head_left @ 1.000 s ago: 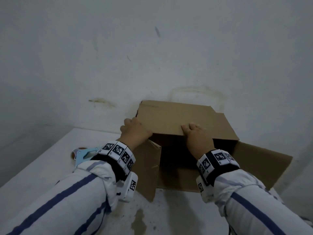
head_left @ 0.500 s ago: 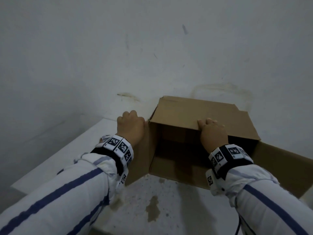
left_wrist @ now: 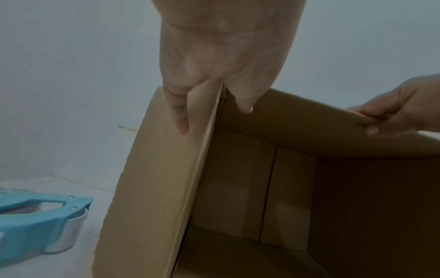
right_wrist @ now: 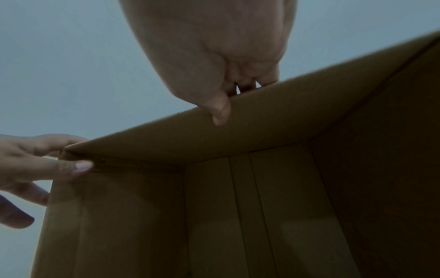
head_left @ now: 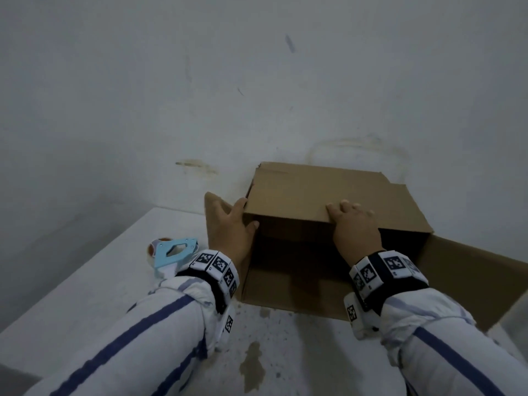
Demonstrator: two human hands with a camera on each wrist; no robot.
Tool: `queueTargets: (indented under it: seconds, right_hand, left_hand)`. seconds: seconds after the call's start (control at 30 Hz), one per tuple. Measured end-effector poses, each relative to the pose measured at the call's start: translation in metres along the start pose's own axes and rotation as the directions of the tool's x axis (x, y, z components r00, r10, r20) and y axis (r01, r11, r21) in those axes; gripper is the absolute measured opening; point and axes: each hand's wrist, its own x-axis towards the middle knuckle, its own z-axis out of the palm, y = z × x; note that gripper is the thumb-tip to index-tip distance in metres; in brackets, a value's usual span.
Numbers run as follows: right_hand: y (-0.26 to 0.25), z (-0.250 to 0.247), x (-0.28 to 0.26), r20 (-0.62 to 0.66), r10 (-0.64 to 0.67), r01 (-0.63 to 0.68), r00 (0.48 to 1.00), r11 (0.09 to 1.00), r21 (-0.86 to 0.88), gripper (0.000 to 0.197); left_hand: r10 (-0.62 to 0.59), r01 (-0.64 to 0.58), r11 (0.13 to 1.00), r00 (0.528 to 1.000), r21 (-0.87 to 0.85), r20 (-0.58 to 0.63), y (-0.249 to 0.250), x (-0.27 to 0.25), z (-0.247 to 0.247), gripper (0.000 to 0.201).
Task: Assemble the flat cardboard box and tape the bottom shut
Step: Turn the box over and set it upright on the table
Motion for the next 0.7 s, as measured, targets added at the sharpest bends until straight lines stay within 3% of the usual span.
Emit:
queueTargets:
  seconds: [0.13, 0.27, 0.4, 0.53, 0.7]
  right_hand:
    - [0.0, 0.001, -0.005, -0.006, 0.01, -0.01, 1.0, 0.999, 0.036, 0.052]
    - [0.003, 0.001, -0.005, -0.015, 0.012, -0.011, 1.0, 0.998, 0.068, 0.054]
    - [0.013, 0.004, -0.009, -0.022, -0.013, 0.017, 1.0, 0.978, 0.206, 0.06]
    - [0.033, 0.016, -0.032, -0.112, 0.239, -0.188, 0.964, 0.92, 0.343, 0.065]
    - [0.057, 0.035, -0.049, -0.054, 0.589, -0.458, 0.807, 0.681, 0.572, 0.074]
  left_hand:
    - [0.041, -0.041, 0.999, 0.998, -0.005, 0.052, 0.002, 0.0, 0.017, 0.069]
    - [0.068, -0.07, 0.997, 0.994, 0.014, 0.089, 0.009, 0.003, 0.014, 0.046]
    - [0.03, -0.026, 0.999, 0.994, -0.036, 0.106, 0.009, 0.009, 0.008, 0.044]
    - [0.005, 0.002, 0.999, 0.992, -0.053, 0.128, 0.008, 0.018, 0.006, 0.042]
    - [0.028, -0.024, 0.999, 0.993, -0.039, 0.119, 0.009, 0.024, 0.008, 0.042]
